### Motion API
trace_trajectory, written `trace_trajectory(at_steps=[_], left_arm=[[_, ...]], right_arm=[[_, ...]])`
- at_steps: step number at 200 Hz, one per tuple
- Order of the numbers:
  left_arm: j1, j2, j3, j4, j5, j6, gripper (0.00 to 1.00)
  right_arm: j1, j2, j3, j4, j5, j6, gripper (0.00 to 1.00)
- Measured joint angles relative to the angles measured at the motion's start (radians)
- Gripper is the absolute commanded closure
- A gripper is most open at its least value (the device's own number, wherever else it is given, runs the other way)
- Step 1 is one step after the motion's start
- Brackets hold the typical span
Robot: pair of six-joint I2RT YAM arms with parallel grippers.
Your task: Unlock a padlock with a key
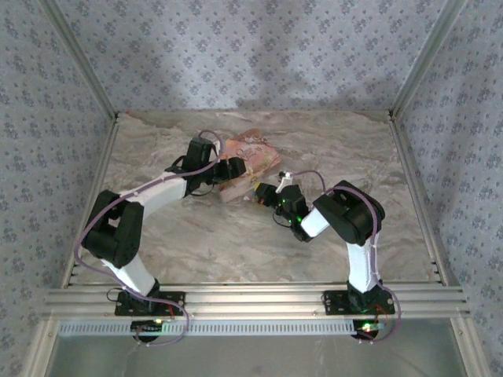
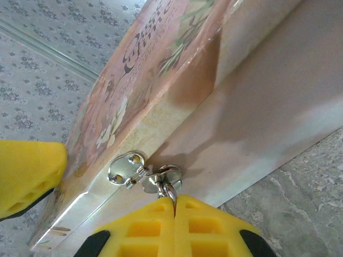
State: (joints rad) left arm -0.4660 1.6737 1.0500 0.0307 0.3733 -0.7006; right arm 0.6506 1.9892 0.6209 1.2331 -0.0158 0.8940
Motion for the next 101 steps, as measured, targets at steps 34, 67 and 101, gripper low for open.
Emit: trace_trajectory(at_steps=[34,67,101], left_arm=[[-0.001,0.000,-0.005,0.009,0.000,0.000,0.31],[-0.001,0.000,-0.006,0.011,0.000,-0.001,0.31],[-0.001,0.000,-0.010,0.019,0.000,-0.004,0.31]], right_arm=[[0.000,0.000,0.006,-0.010,0.005,0.000,1.00],[0.000,0.000,0.006,-0.011,0.006,0.000,1.00],[0.000,0.000,0.006,-0.011,0.006,0.000,1.00]])
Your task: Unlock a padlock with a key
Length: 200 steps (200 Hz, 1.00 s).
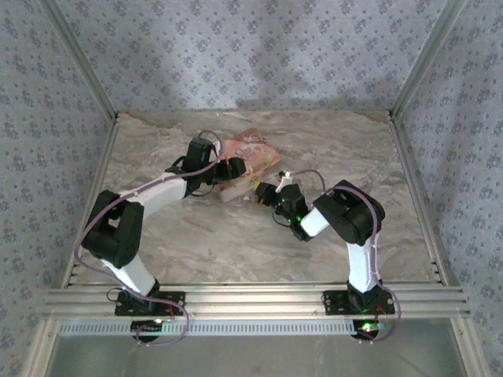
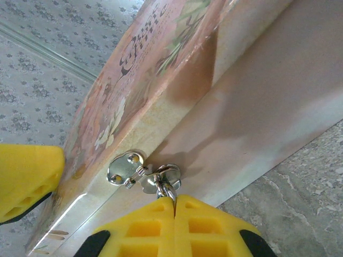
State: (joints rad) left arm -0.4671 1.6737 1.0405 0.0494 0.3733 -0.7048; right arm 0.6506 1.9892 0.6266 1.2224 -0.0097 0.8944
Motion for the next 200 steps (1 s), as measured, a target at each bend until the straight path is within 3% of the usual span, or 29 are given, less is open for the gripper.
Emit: trace_trajectory(at_steps=[200], left_arm=[[-0.006,-0.003,-0.014,0.029,0.004,-0.021,0.31]], right_arm=[[0.026,-0.019,0.028,-0.075,0.096,0.000,1.00]])
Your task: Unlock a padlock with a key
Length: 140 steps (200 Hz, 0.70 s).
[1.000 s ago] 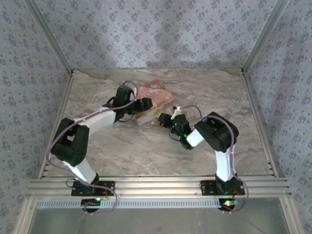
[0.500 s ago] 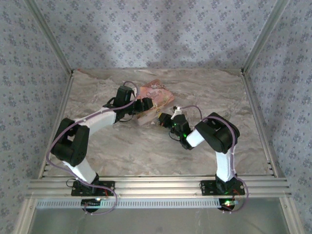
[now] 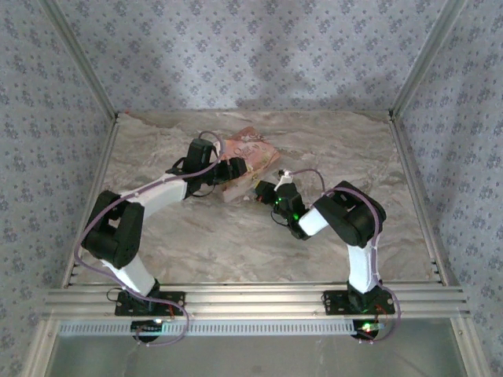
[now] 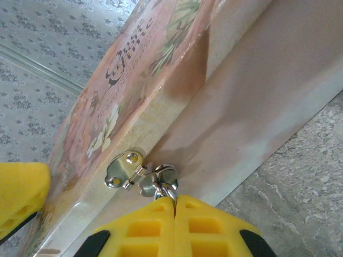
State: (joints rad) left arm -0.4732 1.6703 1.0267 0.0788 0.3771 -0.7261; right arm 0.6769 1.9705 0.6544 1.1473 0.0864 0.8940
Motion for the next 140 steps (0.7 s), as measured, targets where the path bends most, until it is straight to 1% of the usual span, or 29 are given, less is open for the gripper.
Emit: trace_trajectory(at_steps=[140], left_arm=[[0.000,-0.005,-0.006,0.002,0.000,-0.001,0.31]], right_arm=[[0.000,0.000,0.000,0.005,0.016,0.011,1.00]])
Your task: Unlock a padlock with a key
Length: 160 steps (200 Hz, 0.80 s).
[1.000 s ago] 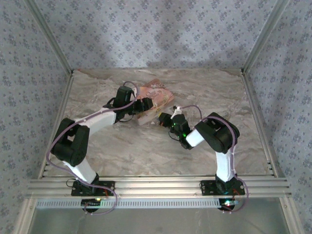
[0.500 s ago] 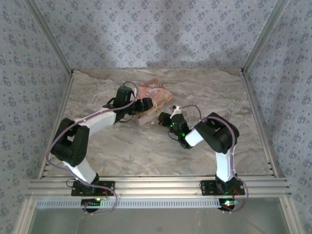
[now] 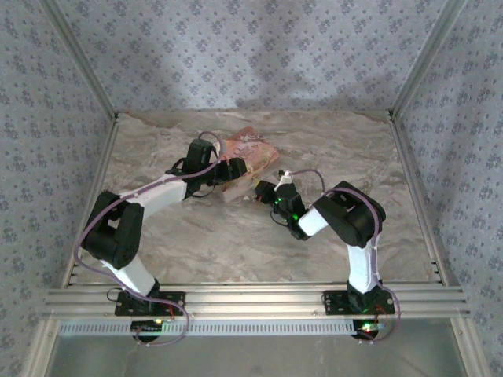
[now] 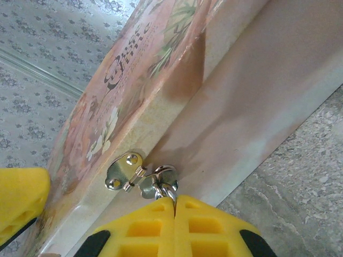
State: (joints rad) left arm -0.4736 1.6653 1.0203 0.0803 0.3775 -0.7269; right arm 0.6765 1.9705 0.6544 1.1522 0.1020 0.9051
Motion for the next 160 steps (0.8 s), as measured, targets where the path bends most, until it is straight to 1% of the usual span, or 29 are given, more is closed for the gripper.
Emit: trace_trajectory(at_steps=[160], left_arm=[[-0.021,0.000,-0.003,0.007,0.034,-0.019,0.30]], right_arm=[[-0.037,0.018,0.011,0.033,0.014,0.055,1.00]])
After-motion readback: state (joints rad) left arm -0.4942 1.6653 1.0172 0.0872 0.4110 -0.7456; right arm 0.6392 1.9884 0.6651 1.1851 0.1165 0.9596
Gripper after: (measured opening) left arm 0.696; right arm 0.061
